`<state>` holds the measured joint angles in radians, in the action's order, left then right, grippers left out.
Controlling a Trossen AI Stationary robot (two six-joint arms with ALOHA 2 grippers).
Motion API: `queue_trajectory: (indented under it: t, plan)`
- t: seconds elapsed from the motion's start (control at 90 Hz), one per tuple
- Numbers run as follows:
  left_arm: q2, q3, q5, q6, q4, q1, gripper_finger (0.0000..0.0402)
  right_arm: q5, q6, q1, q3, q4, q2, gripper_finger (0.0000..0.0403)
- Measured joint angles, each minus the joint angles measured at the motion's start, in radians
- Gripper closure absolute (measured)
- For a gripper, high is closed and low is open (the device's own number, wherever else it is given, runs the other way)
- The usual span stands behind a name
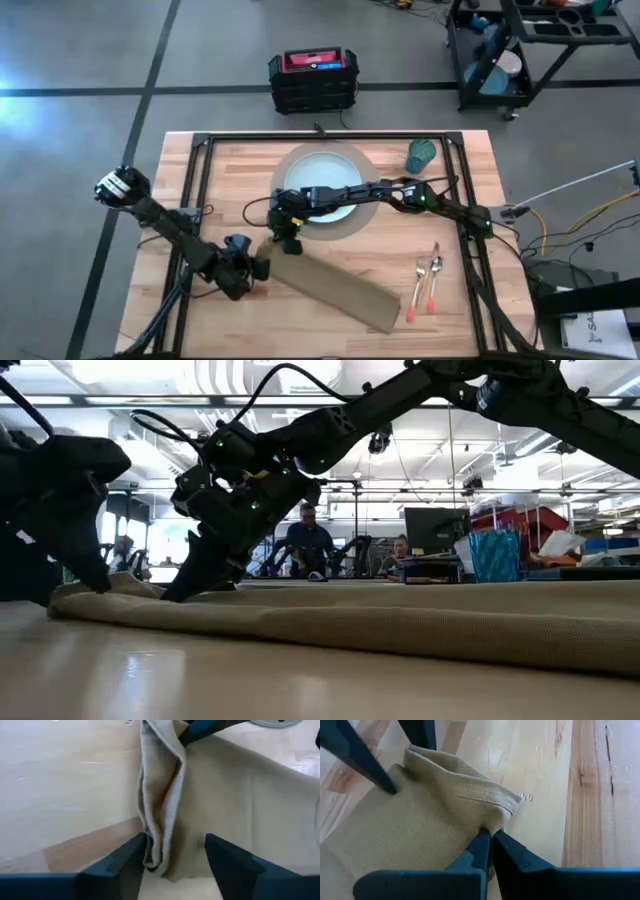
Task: Set table place
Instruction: Fold the brown table napkin
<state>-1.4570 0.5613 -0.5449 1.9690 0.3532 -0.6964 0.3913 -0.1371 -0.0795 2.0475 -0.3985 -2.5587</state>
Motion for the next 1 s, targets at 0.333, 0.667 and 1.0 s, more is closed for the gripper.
queue_trajectory:
  t: [0.333,0.667,1.0]
  plan:
    - [0.001,-0.002,-0.014,-0.077,0.022,0.001,0.0394,-0.001,0.015,0.000,0.006,0.021,-0.001,0.0403]
    - [0.102,0.080,-0.100,-0.266,0.199,0.002,0.0401,-0.106,-0.025,0.004,0.133,-0.102,0.000,0.0403]
    - [0.204,0.372,-0.073,-0.333,0.830,0.001,0.0401,-0.186,-0.064,0.004,0.306,-0.183,0.028,0.0402]
